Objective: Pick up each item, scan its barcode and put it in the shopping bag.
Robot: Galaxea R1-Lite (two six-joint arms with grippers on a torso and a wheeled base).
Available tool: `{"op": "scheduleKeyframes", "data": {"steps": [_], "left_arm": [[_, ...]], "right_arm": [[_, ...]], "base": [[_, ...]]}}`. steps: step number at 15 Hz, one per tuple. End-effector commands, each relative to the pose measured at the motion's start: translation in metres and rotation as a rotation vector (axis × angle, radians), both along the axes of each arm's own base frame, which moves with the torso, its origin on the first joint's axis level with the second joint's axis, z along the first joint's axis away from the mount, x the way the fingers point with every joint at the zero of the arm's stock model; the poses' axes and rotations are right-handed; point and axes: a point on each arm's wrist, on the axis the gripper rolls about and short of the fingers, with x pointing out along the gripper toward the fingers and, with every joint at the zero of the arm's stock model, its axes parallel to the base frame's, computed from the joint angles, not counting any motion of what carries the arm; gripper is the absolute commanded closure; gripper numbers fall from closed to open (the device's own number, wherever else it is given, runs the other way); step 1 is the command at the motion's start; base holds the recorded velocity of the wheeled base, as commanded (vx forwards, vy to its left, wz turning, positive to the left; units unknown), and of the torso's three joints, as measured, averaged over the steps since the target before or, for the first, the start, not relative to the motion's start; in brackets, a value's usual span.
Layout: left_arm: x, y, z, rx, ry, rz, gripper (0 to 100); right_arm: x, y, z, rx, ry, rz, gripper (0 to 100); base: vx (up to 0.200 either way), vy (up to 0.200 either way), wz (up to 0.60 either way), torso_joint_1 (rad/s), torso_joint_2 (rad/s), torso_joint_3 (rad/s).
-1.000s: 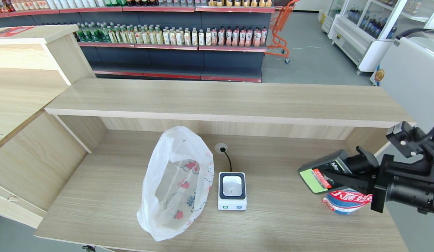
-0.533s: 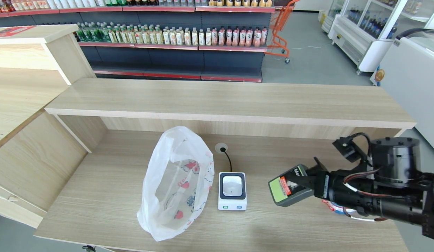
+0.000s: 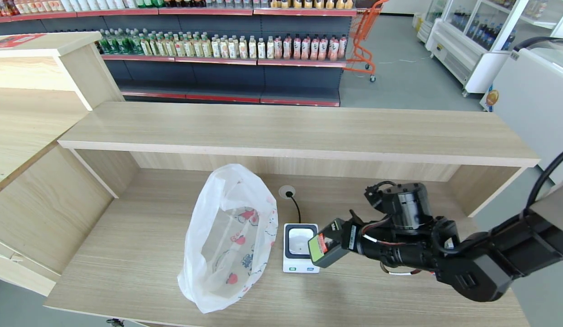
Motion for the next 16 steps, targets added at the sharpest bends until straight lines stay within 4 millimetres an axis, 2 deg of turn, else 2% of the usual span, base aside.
{"op": "scheduleKeyframes", "data": {"steps": [1,5,7,12,14,16], "left_arm": [[0.0,0.0,0.0,0.0,0.0,0.0,0],[0.0,0.0,0.0,0.0,0.001,0.0,0],[0.0,0.0,0.0,0.0,0.001,0.0,0],[0.0,0.0,0.0,0.0,0.0,0.0,0],[0.0,0.0,0.0,0.0,0.001,0.001,0],[0.0,0.0,0.0,0.0,0.001,0.0,0]], "right_arm": [[0.013,0.022,-0.021,-0.03,0.016,0.014,100],[0.033,0.047,-0.029,-0.051,-0.033,-0.008,100],[0.035,0.05,-0.038,-0.09,-0.042,0.019,100],[0.043,0.06,-0.04,-0.085,-0.066,0.031,100],[0.042,0.06,-0.036,-0.078,-0.072,0.031,100],[0.033,0.048,-0.018,-0.048,-0.071,0.01,100]], "base": [[0.0,0.0,0.0,0.0,0.0,0.0],[0.0,0.0,0.0,0.0,0.0,0.0],[0.0,0.0,0.0,0.0,0.0,0.0],[0.0,0.0,0.0,0.0,0.0,0.0],[0.0,0.0,0.0,0.0,0.0,0.0],[0.0,0.0,0.0,0.0,0.0,0.0]]}}
